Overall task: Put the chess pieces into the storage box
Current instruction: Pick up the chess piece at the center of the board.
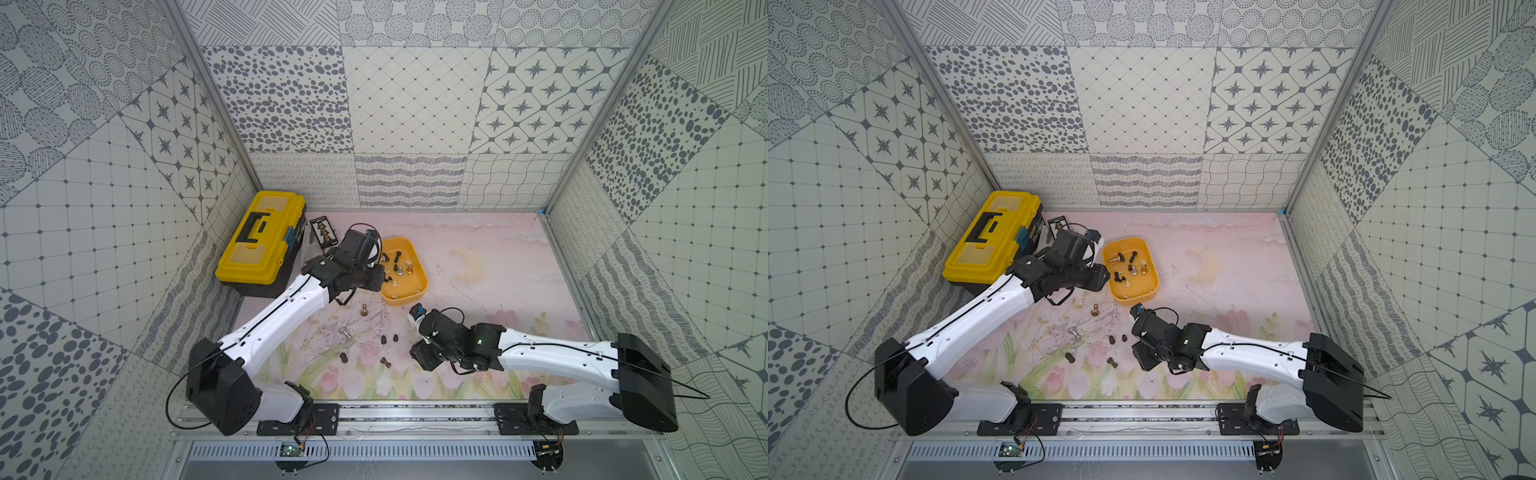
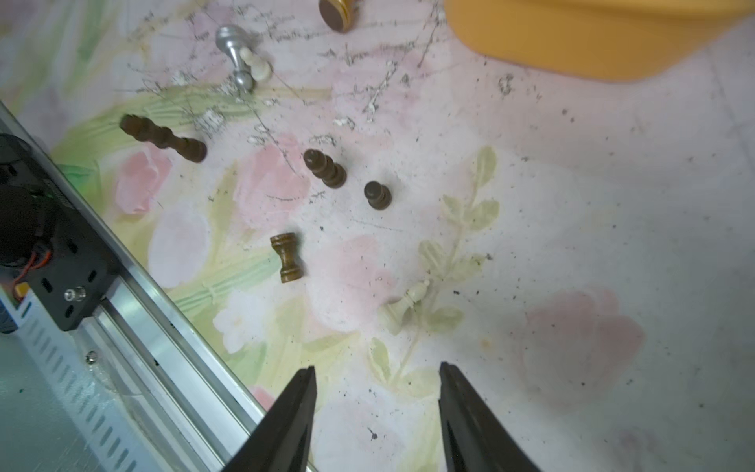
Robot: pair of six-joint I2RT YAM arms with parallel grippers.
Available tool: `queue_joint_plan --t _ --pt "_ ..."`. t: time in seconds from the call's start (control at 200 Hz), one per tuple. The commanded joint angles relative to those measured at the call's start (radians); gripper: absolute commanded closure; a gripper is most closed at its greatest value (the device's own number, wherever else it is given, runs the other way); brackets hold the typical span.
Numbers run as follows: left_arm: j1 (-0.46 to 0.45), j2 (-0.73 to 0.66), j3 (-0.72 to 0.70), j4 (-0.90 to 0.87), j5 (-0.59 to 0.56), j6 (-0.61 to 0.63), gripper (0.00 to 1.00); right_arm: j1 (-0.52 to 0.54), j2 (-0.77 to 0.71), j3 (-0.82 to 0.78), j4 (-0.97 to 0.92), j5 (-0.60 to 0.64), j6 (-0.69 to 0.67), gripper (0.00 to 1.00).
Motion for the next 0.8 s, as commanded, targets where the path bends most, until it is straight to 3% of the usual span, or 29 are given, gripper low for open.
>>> queue_joint_plan --t 0.0,0.255,0.57,0.795 --pt "-0.001 -0.11 -0.08 -0.001 -0.082 -0.029 0.56 0.007 0.078 0.053 -0.015 0.029 0.061 0.42" --pt "-0.002 -0.127 -0.099 -0.006 -0.101 -0.012 0.56 0.006 0.238 0.135 -0.047 0.037 0.089 0.4" --pt "-0.002 -0.146 -0.129 0.004 -0.102 -0.002 0.56 -0.007 0.343 0.165 -0.053 0.032 0.131 0.54" --pt "-0.002 -0.147 -0.129 0.009 -0.1 -0.005 0.56 -0.009 0.338 0.137 -0.093 0.05 0.146 0.66"
